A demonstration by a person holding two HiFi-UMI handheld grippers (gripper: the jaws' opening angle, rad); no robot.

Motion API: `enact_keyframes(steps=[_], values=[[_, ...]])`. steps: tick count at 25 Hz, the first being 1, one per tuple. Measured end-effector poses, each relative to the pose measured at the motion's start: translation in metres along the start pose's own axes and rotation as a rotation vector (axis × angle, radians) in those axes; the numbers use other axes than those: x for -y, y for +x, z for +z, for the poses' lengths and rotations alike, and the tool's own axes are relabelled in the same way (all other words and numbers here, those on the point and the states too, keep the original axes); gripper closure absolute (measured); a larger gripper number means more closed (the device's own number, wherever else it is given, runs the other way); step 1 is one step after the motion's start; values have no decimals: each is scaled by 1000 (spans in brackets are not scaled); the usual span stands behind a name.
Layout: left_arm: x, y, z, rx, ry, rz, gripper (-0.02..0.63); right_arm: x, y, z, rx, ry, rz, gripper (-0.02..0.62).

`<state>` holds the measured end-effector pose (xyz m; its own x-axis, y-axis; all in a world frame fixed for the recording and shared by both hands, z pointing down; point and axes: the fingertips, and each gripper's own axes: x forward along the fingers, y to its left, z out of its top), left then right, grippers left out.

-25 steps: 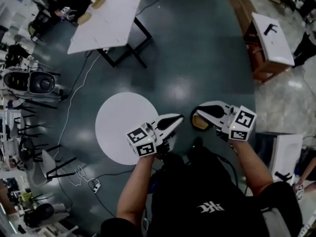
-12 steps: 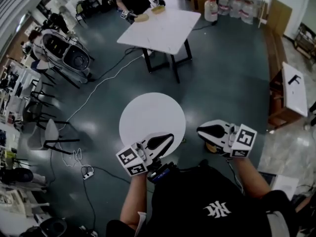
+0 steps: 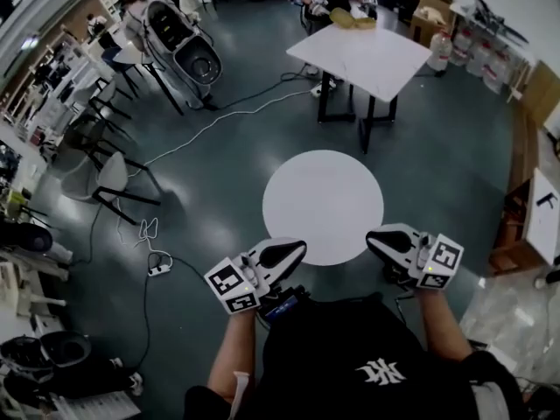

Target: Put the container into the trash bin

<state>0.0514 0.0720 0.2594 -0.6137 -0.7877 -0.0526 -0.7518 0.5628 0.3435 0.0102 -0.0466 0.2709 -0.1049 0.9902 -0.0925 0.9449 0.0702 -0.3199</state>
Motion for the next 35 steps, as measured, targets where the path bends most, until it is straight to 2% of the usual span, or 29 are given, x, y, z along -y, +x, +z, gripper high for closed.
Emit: enact_keyframes(steps=[6,11,15,19,25,28,31,35], values=[[-20,-108,15,35,14,83,604,-32,85,18,16,-78,62,554],[-28,-157,12,49,15,77,604,-70,135,-8,-6,-77,93,554],[-18,-152,3,55,-2,36,604,-95,137,-30,-56,-56,136,554],[-9,-139,15,65,5,17,604,-98,130,-27,-69,-33,138,554],[-10,-150,-5,-34,23,31,604,-91,145,-37,-13,-11,129,552],[-22,-154,-3,-26,3,35,604,-96,152,-35,-3,-25,148,552],[-19,-142,2,-10,0,5,603,-92,142,-37,-15,-11,120,552],[-13,-133,0,-28,9,-38,603,-87,131,-41,-13,5,76,552]])
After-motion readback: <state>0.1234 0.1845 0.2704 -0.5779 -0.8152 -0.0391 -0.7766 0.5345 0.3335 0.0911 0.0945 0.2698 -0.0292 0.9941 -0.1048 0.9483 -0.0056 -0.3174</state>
